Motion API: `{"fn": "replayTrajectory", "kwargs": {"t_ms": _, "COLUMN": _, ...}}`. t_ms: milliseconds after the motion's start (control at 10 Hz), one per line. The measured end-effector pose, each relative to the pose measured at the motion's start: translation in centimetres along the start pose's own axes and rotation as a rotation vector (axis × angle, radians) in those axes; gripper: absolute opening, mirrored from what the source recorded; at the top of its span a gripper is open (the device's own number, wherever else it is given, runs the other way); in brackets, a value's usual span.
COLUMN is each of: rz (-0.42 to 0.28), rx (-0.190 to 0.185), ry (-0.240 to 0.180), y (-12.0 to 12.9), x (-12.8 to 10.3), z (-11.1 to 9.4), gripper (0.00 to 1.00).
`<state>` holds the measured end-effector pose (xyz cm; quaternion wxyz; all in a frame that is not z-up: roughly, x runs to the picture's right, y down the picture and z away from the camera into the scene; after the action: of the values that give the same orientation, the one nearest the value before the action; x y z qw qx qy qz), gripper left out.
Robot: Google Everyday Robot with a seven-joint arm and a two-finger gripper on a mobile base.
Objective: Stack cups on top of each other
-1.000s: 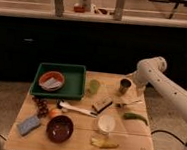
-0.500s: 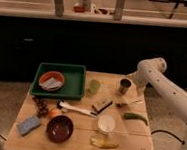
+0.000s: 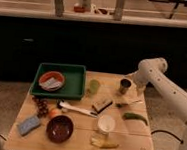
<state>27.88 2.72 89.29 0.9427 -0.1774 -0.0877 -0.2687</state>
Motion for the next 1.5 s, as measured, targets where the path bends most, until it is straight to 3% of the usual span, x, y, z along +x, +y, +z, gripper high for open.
{"fn": "replayTrajectory", "kwargs": {"t_ms": 500, "rz": -0.038, "rx": 0.008, "ry": -0.04, "y": -0.7, "x": -1.4, "z": 0.2, "gripper": 0.8}}
{"fn": "replayTrajectory", "kwargs": {"t_ms": 1300, "rz": -0.09, "rx": -0.046, "ry": -0.077, "y": -1.8, "x": -2.8, "z": 3.0, "gripper": 0.8}}
{"fn": "replayTrajectory", "kwargs": {"t_ms": 1500, "rz": -0.087, "rx": -0.057, "ry": -0.073, "y": -1.6, "x": -2.4, "z": 3.5, "gripper": 0.72}}
